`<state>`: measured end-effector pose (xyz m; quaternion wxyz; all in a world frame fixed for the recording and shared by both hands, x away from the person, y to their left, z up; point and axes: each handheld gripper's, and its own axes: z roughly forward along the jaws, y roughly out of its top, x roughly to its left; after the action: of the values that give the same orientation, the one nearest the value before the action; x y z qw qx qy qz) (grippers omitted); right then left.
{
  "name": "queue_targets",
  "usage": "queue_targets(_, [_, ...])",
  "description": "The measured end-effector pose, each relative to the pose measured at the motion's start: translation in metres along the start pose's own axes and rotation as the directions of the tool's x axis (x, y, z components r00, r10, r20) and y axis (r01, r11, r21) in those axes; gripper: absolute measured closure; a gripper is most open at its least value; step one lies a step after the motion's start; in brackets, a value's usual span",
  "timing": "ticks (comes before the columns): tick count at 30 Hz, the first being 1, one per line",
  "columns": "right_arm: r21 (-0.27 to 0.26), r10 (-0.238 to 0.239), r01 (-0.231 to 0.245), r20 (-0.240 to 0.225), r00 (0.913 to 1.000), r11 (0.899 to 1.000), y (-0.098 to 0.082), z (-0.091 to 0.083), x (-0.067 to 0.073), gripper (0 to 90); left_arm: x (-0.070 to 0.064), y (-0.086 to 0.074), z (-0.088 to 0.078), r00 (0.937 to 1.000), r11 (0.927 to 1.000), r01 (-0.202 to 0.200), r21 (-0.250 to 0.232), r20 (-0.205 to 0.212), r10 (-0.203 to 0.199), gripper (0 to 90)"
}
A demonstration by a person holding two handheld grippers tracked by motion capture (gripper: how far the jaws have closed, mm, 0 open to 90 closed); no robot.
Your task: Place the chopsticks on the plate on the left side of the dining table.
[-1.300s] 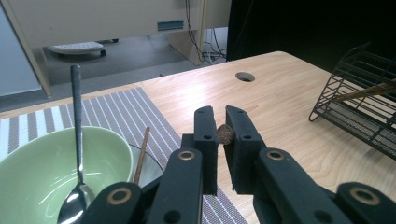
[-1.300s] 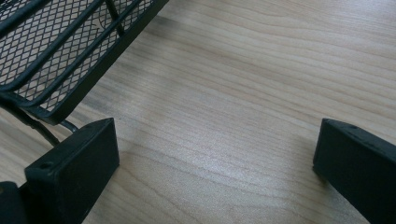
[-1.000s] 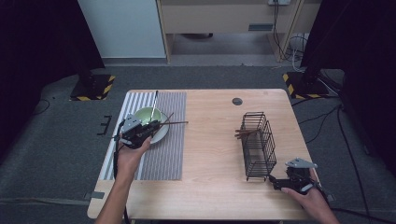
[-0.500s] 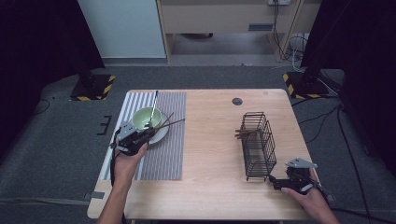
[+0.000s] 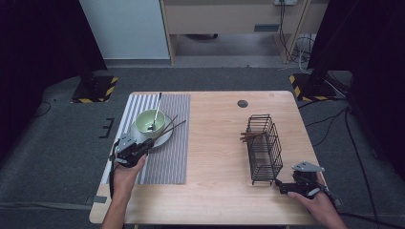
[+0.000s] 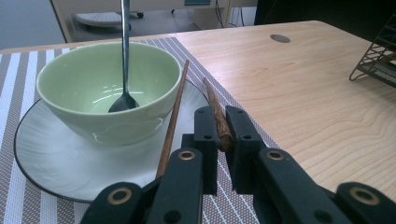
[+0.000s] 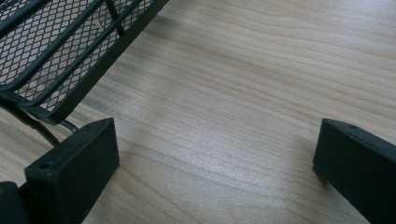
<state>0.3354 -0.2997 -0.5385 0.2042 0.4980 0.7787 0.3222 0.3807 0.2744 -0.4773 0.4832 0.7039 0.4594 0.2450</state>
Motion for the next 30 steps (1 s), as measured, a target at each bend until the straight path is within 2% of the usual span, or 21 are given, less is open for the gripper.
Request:
queue_targets(4, [0.0,0.0,0.0,0.0,1.0,1.0,0.0,0.0,0.0,0.4,-0.001,-0.006,-0.001,0.9998,0.9999,0.001,0.015,-0.019,0.0,83.4])
queue_targets(17, [0.0,0.0,0.0,0.0,1.0,1.0,0.0,0.0,0.0,0.4,0.001,-0.017,-0.004,0.9999,0.9994,-0.006,0.033,-0.009,0.007,83.5])
queue_targets(21, [0.0,0.0,0.0,0.0,1.0,1.0,0.0,0.0,0.0,0.4,0.002,-0.018,-0.006,0.9996,0.9992,-0.015,0.037,-0.022,0.015,83.7])
queue_targets(23, [0.0,0.0,0.0,0.0,1.0,1.0,0.0,0.0,0.0,0.4,0.003,-0.019,-0.006,0.9997,0.9993,-0.005,0.036,-0.022,0.006,83.7])
queue_targets(30, [0.0,0.001,-0.001,0.0,1.0,1.0,0.0,0.0,0.0,0.4,0.006,-0.025,-0.007,0.9993,0.9974,-0.016,0.071,-0.034,0.018,83.9])
